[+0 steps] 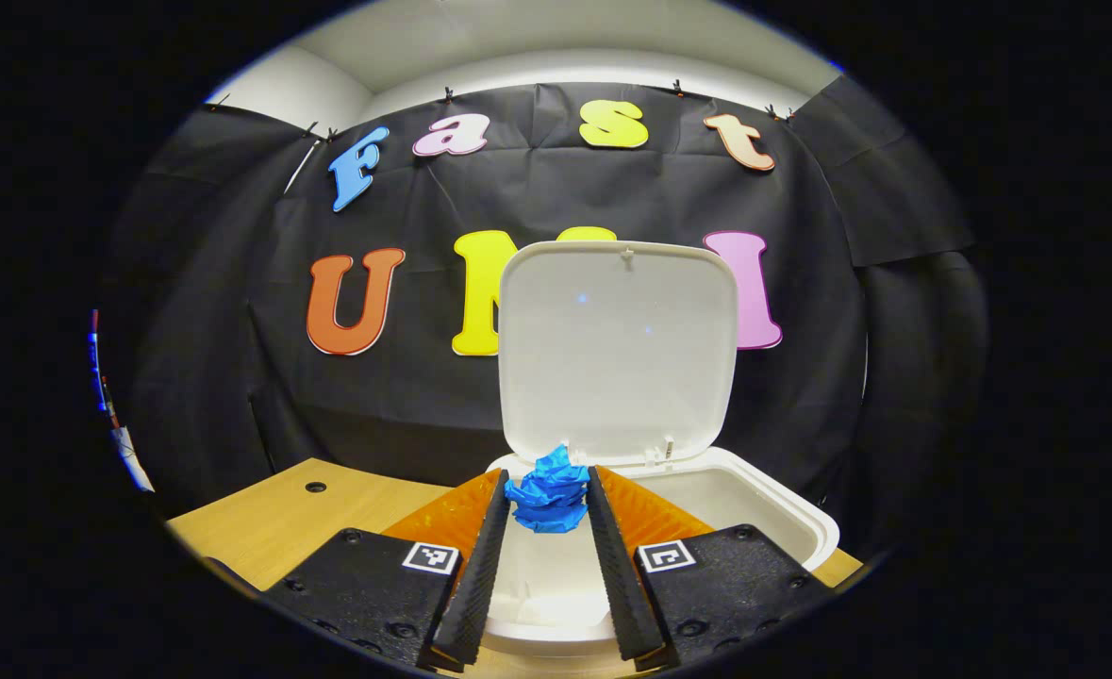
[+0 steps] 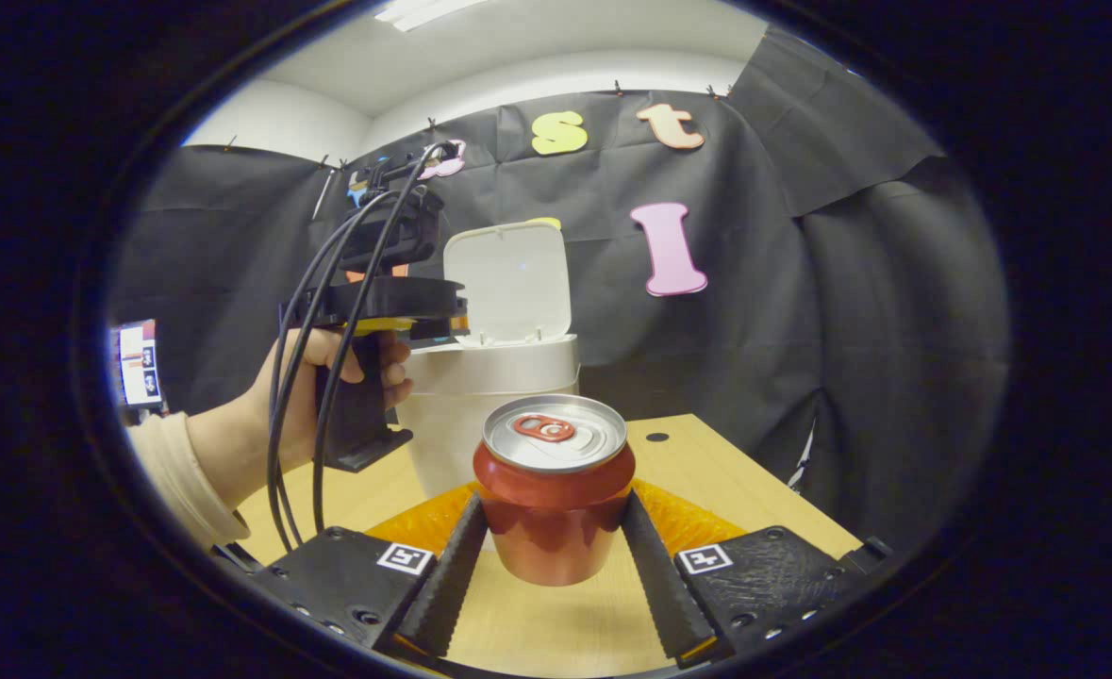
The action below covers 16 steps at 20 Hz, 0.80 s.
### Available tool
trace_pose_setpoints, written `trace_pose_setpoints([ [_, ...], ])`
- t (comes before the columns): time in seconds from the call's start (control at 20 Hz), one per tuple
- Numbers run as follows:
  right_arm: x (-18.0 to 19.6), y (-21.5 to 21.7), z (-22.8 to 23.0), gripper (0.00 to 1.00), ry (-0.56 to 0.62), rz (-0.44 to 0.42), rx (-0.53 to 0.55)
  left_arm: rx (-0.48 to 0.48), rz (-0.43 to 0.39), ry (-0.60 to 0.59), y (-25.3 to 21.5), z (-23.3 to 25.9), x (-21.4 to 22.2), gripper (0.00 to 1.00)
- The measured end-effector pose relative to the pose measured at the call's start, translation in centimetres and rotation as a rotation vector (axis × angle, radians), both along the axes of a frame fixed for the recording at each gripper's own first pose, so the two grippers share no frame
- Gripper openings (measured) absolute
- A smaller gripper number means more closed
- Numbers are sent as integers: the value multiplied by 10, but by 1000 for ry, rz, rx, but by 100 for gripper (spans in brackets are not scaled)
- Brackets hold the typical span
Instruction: Press the lid of the desktop garbage bin to open it, pick up the crumpled paper on the desktop and throw it into the bin, then pick up the pop can on the desktop and drop it into the bin, and finally close the garbage bin lid.
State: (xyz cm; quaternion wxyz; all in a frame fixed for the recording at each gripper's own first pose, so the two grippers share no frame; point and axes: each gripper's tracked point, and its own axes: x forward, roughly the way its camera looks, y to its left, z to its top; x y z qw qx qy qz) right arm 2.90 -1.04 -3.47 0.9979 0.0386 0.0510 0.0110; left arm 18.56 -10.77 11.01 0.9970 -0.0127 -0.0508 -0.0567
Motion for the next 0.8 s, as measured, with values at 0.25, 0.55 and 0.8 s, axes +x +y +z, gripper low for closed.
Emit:
trace_pose_setpoints([
  [0.25,2,13,-9,79,15,26,-29,36,-78,-48,-21,9,-13,58],
  [0.55,4,12,-17,79,25,16,-47,141,-194,-60,-75,4,-40,79],
  [0.8,6,4,-18,79,20,-3,-38,140,-248,-131,-85,13,-74,97],
])
